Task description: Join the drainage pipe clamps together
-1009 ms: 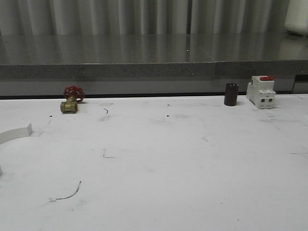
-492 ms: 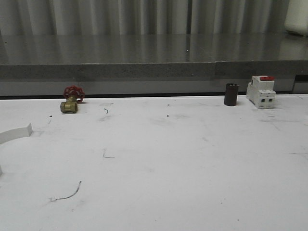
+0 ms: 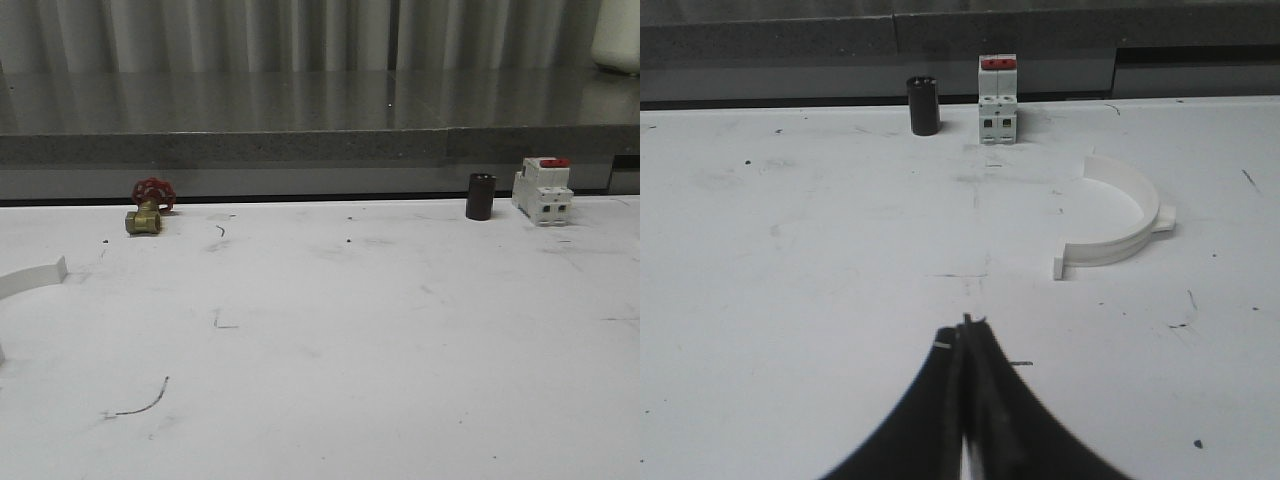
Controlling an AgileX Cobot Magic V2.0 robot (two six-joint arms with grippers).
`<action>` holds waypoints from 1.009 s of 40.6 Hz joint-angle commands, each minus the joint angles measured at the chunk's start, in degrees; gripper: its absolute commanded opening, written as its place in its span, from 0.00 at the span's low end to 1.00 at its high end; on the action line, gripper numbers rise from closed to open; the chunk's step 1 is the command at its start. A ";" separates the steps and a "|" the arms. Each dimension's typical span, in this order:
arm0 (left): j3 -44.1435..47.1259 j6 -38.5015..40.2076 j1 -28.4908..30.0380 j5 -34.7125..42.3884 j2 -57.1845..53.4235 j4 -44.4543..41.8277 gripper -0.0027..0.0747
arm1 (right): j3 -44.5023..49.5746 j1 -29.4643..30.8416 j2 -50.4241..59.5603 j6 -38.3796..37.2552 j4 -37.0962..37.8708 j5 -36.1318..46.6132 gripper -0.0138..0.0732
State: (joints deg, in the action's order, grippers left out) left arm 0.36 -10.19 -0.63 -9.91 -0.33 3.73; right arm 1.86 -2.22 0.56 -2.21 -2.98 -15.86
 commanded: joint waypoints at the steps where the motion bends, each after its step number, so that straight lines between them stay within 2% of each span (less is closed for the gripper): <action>1: 0.00 0.23 0.10 4.63 -1.08 0.07 0.01 | -0.47 0.05 0.99 0.40 0.08 4.61 0.02; 11: 0.00 0.23 0.10 6.78 -1.08 0.60 0.01 | -0.47 0.05 0.99 0.35 -1.00 8.82 0.02; 14: 0.00 0.23 0.10 10.80 -1.08 1.93 0.01 | -0.61 0.05 0.99 0.35 -1.00 10.59 0.02; 17: -0.83 0.23 0.10 17.93 -1.08 3.01 0.01 | -2.20 0.05 0.99 0.35 -0.94 10.88 0.03; 20: -4.39 0.23 0.10 19.34 -1.08 3.14 0.01 | -5.58 0.05 0.99 0.35 -0.80 9.90 0.03; 24: -10.23 0.23 0.10 15.40 -0.55 2.31 0.01 | -12.08 0.05 0.64 0.35 -0.80 5.39 0.03; 30: -20.87 0.23 0.10 5.68 4.69 -4.40 0.01 | -23.54 0.05 -4.81 0.35 -0.78 -3.79 0.03; 37: -27.56 0.23 0.10 -3.06 15.93 -4.40 0.01 | -31.44 0.05 -15.60 0.35 -0.66 -4.03 0.03; 41: -28.24 0.23 0.10 -2.88 19.94 -4.40 0.01 | -32.82 0.05 -20.23 0.35 -0.66 -4.17 0.03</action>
State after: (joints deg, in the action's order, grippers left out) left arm -25.52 -10.19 -0.63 -15.95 16.14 -0.69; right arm -28.29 -2.22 -15.93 -2.34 -3.62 -23.42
